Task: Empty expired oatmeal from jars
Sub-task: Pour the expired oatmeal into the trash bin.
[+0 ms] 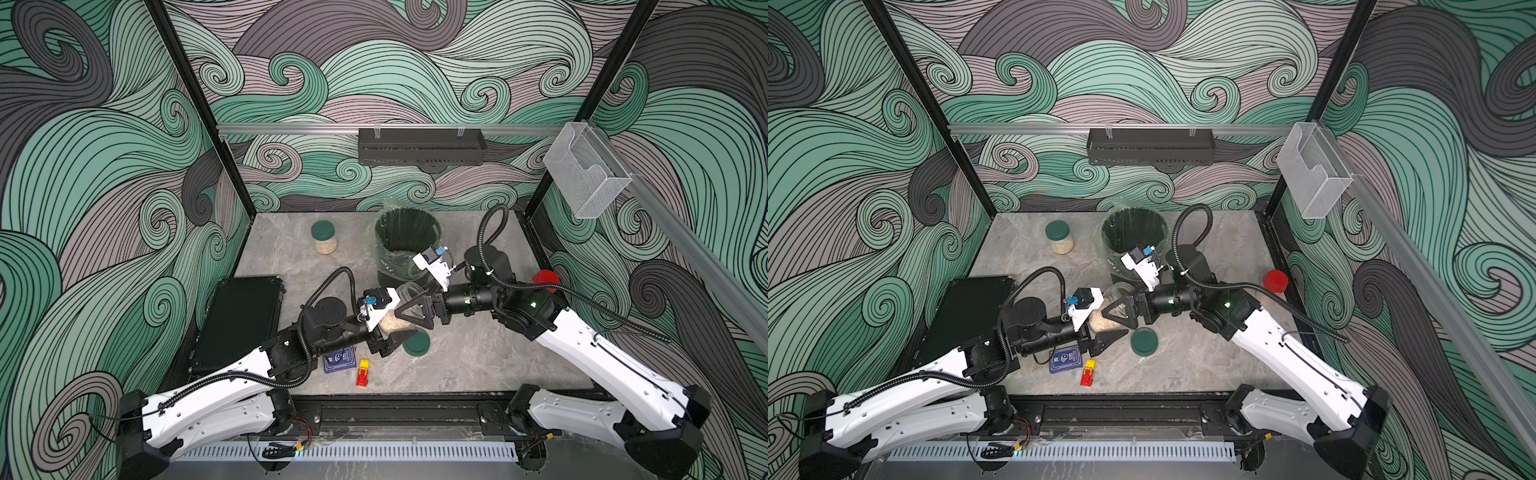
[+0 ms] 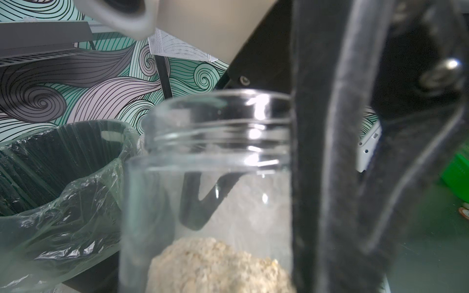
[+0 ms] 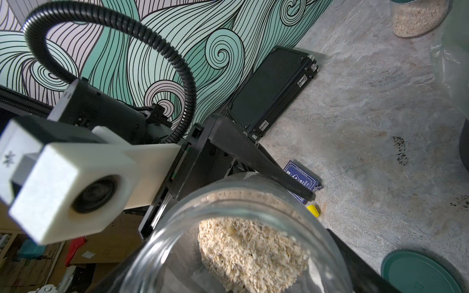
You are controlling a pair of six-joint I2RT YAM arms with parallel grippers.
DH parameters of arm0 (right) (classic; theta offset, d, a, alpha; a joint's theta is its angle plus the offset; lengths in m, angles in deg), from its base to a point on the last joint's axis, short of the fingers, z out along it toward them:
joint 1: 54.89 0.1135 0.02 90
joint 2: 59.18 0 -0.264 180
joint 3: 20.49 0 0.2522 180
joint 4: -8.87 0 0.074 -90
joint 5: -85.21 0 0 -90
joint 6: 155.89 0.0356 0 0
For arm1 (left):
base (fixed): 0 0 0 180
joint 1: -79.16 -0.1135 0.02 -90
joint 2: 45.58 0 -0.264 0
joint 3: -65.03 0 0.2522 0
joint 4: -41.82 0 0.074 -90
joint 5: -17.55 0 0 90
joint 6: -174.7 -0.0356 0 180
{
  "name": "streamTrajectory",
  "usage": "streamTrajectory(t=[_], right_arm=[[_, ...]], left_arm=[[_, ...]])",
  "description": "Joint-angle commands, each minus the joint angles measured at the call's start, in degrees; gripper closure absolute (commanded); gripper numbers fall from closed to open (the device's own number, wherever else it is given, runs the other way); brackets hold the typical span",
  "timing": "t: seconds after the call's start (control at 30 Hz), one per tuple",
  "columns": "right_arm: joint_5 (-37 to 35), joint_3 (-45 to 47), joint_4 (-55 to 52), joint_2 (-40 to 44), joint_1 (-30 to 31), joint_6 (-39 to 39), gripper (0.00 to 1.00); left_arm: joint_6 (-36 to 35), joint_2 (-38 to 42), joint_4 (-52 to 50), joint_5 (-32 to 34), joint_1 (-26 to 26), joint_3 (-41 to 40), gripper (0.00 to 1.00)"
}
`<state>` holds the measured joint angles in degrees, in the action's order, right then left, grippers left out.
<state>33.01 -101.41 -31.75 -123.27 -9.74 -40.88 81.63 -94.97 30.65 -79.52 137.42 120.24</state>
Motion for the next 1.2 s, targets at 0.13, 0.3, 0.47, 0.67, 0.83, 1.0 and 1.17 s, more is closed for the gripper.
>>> streamTrajectory(t=[0.13, 0.3, 0.47, 0.67, 0.83, 1.0, 1.17], right_arm=[[-0.08, -2.37, 1.97, -0.26, 0.34, 4.97, 0.86], [-1.45, -3.54, 2.59, -0.50, -1.43, 6.43, 1.00], [-1.63, -4.55, 3.27, -0.35, -3.51, 8.22, 1.00], [-2.18, -5.51, 4.30, 0.41, -6.59, 11.03, 1.00], [-3.35, -5.88, 4.98, 1.66, -8.71, 12.70, 1.00], [-4.01, -5.79, 8.87, 2.73, -9.81, 16.06, 1.00], [-3.76, -5.97, 12.49, 3.01, -9.81, 19.26, 1.00]], left_arm=[[-2.20, 0.80, 9.02, 2.27, 0.19, 3.47, 0.06], [-3.33, -0.19, 12.97, 4.20, 0.19, 1.60, 0.01], [-3.87, -1.11, 17.94, 4.67, 0.20, -0.31, 0.01], [-4.05, -0.93, 21.72, 5.05, 0.20, -1.62, 0.01], [-4.11, 0.49, 23.59, 6.83, 0.19, -3.14, 0.01], [-6.15, 0.06, 25.53, 7.44, 0.19, -3.85, 0.01], [-8.84, -1.58, 31.15, 7.34, -0.51, -4.63, 0.01]])
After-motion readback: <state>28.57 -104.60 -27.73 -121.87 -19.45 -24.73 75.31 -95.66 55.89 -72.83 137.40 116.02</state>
